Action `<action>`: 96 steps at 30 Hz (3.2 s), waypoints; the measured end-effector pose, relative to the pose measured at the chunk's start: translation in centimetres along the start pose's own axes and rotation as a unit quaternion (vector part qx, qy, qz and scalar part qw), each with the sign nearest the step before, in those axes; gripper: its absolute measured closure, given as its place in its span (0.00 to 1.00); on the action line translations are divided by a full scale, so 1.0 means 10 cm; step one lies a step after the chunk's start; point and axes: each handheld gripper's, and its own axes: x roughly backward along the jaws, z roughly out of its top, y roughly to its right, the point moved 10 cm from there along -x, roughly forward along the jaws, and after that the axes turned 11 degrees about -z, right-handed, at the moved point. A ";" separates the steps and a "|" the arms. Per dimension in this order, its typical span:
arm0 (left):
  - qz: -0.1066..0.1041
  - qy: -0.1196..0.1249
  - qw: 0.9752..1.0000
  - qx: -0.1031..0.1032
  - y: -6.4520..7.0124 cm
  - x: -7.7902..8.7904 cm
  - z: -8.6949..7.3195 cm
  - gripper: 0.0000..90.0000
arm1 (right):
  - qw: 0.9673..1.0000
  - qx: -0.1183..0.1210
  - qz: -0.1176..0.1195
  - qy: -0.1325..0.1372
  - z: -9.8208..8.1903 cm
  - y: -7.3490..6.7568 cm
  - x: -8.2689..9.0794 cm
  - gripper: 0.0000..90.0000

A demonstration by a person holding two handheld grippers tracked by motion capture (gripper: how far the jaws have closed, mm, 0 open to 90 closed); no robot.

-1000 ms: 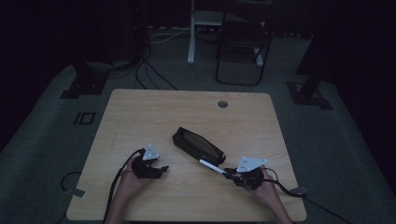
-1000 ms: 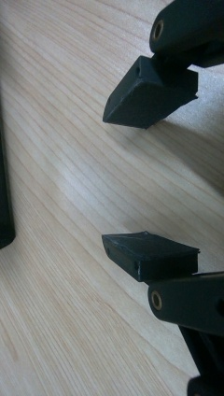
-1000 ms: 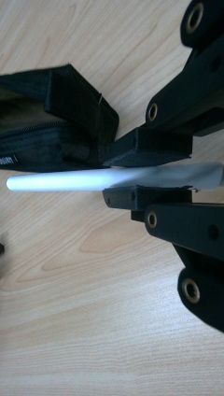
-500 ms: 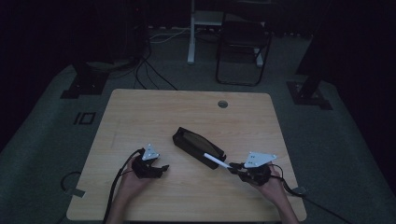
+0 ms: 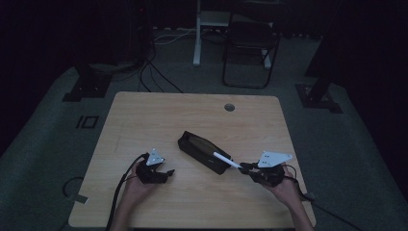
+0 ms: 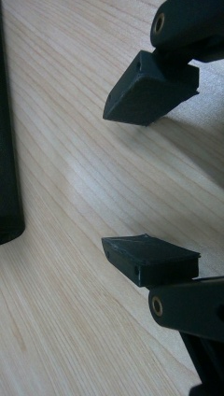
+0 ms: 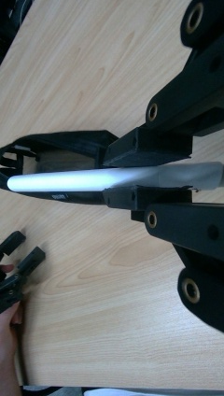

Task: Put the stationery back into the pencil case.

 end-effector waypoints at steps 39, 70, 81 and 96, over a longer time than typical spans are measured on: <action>0.001 0.004 1.000 0.001 -0.01 0.00 0.00 0.38 | 1.000 -0.004 -0.012 0.021 0.24 0.25 0.17 0.88; 0.002 0.005 1.000 0.002 -0.01 -0.01 0.00 0.38 | 0.999 -0.002 -0.024 0.029 0.44 0.39 0.24 0.88; 0.002 0.005 1.000 0.002 -0.01 -0.01 0.00 0.38 | 0.999 -0.001 -0.026 0.032 0.54 0.38 0.22 0.88; 0.002 0.004 1.000 0.002 -0.01 0.00 0.00 0.38 | 0.999 -0.001 -0.030 0.036 0.68 0.35 0.12 0.88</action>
